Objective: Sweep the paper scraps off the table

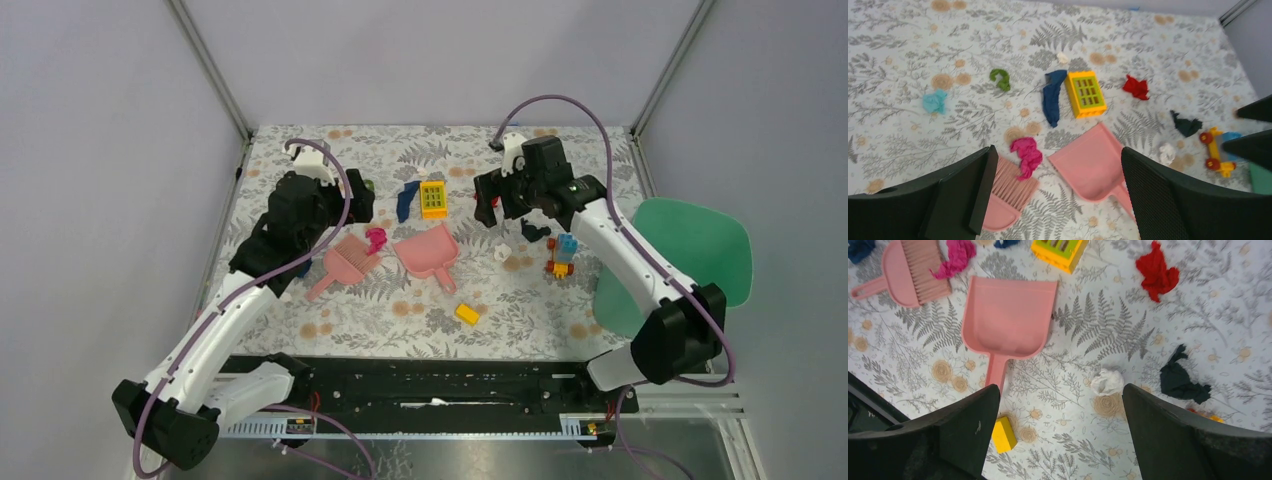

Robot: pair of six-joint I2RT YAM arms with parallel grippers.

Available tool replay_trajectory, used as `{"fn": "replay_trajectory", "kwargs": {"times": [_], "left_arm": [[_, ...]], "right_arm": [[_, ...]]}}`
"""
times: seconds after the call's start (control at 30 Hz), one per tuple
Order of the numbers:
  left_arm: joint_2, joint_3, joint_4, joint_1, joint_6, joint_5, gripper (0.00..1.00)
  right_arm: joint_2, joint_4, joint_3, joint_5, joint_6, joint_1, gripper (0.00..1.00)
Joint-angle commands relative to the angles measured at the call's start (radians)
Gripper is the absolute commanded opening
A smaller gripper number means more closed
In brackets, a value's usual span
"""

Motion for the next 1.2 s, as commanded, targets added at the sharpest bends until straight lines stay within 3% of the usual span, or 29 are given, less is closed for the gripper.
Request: {"fn": "replay_trajectory", "kwargs": {"times": [0.0,0.17,0.47,0.7,0.83,1.0,1.17], "left_arm": [[-0.023,0.035,-0.020,0.000,0.016,-0.054,0.99],[-0.035,0.023,-0.054,0.000,0.039,-0.014,0.99],[0.006,0.008,-0.083,-0.001,-0.010,0.076,0.99],[-0.034,-0.086,-0.094,-0.001,-0.060,-0.029,0.99],[0.007,-0.050,-0.155,-0.001,0.010,0.035,0.99],[-0.035,-0.106,-0.064,0.001,-0.129,-0.077,0.99],[-0.050,-0.157,-0.004,0.002,-0.008,-0.017,0.96]], "right_arm": [[-0.170,0.156,-0.011,0.012,-0.015,-0.004,1.00],[-0.264,0.178,-0.060,-0.050,-0.050,-0.005,1.00],[-0.291,0.171,-0.128,-0.047,-0.094,-0.006,1.00],[-0.318,0.128,-0.198,-0.143,-0.148,-0.005,1.00],[-0.319,0.123,-0.227,-0.127,-0.169,-0.005,1.00],[-0.307,0.132,-0.260,-0.142,-0.214,-0.005,1.00],[-0.292,0.152,-0.331,-0.230,-0.237,-0.005,1.00]]}}
